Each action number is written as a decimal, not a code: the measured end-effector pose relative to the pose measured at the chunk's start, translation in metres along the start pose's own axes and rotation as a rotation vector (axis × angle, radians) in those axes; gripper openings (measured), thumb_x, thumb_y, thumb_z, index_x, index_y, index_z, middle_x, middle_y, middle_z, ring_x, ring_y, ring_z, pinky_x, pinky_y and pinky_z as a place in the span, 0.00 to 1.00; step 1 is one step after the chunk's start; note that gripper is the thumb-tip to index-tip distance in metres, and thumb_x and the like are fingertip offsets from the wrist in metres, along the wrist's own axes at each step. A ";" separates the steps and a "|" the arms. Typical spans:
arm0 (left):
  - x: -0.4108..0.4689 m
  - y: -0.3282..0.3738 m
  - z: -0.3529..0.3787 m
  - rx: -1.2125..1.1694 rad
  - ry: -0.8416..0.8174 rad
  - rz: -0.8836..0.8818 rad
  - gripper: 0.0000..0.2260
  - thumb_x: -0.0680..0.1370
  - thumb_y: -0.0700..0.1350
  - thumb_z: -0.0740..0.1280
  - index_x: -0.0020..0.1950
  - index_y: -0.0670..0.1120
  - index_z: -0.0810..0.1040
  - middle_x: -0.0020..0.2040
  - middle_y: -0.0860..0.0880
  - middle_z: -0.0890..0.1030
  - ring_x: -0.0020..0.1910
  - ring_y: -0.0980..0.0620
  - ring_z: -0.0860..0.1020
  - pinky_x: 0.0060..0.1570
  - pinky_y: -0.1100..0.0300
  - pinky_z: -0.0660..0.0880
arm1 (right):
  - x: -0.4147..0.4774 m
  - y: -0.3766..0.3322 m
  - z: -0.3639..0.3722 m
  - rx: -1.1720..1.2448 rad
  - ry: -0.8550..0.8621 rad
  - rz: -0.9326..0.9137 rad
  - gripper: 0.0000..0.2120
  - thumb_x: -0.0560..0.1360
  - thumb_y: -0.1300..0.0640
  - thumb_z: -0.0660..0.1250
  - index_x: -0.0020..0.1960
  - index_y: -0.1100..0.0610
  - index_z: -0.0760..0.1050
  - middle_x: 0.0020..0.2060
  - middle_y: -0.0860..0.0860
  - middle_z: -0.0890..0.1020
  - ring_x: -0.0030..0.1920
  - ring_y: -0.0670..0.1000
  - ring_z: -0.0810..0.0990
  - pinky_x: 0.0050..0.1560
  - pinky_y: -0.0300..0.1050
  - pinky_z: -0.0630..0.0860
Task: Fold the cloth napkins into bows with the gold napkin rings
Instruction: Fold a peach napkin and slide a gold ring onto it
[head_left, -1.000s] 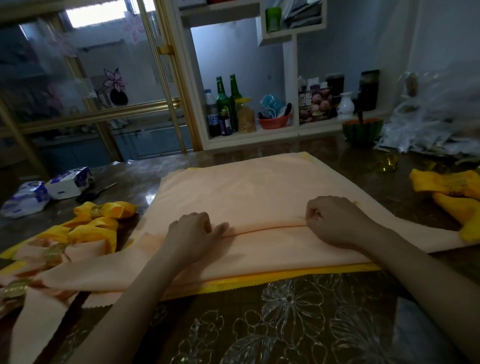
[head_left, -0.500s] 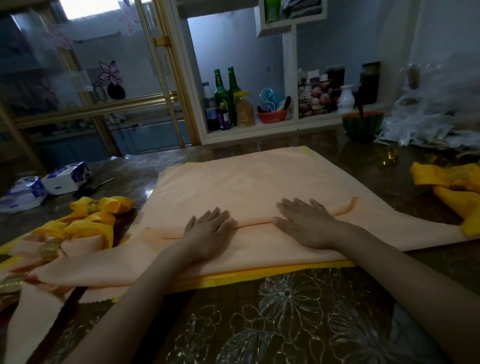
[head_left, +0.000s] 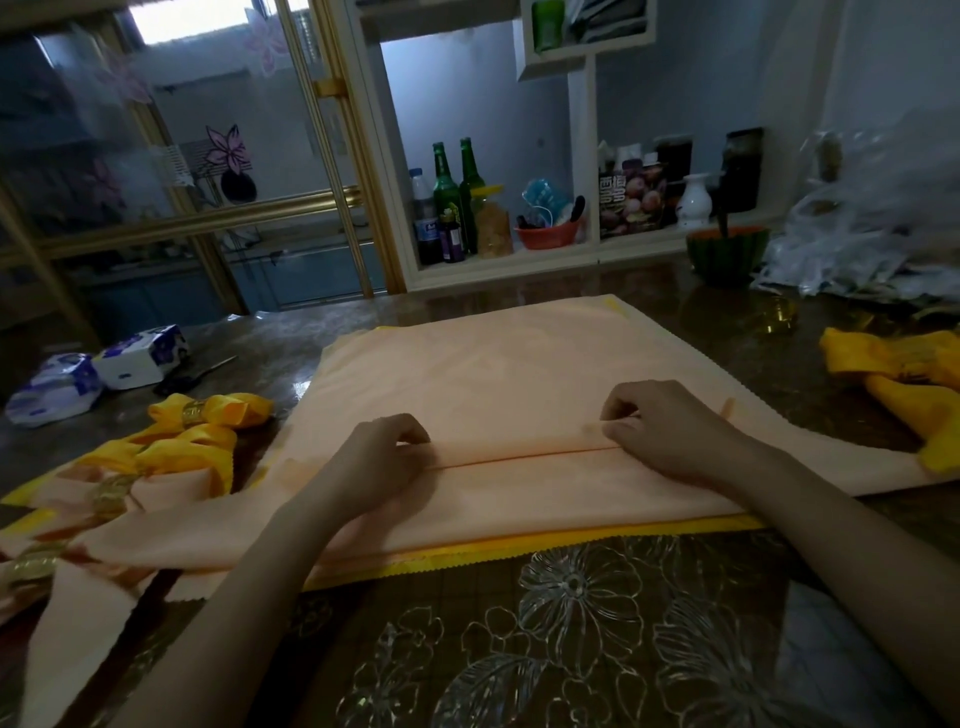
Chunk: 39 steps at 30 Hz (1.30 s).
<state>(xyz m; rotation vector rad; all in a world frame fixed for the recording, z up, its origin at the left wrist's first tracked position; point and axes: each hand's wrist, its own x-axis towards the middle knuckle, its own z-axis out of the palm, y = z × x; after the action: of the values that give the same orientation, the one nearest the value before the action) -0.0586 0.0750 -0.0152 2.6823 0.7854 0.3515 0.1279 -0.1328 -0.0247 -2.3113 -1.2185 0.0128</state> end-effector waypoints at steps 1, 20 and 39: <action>-0.001 0.002 -0.001 0.023 -0.029 -0.003 0.09 0.78 0.44 0.65 0.57 0.46 0.77 0.58 0.49 0.77 0.54 0.53 0.73 0.48 0.64 0.66 | -0.001 -0.002 -0.002 -0.018 -0.015 -0.005 0.04 0.75 0.58 0.65 0.46 0.50 0.72 0.48 0.47 0.76 0.50 0.48 0.75 0.49 0.40 0.70; -0.004 0.030 0.048 0.297 -0.153 0.201 0.22 0.82 0.57 0.44 0.76 0.54 0.55 0.77 0.51 0.53 0.76 0.53 0.51 0.72 0.54 0.49 | -0.009 -0.041 0.035 -0.292 -0.369 -0.195 0.29 0.80 0.40 0.45 0.77 0.50 0.47 0.77 0.50 0.48 0.76 0.50 0.45 0.74 0.49 0.41; -0.011 0.029 0.023 -0.067 0.007 0.198 0.10 0.77 0.42 0.63 0.58 0.45 0.75 0.59 0.49 0.77 0.57 0.52 0.75 0.56 0.60 0.71 | -0.007 -0.017 -0.005 -0.003 -0.152 -0.063 0.05 0.74 0.56 0.66 0.50 0.51 0.75 0.48 0.47 0.76 0.50 0.47 0.75 0.52 0.42 0.74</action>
<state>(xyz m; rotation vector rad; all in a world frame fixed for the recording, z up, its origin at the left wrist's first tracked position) -0.0458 0.0404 -0.0271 2.7026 0.5011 0.4269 0.1123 -0.1324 -0.0146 -2.3084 -1.3667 0.1677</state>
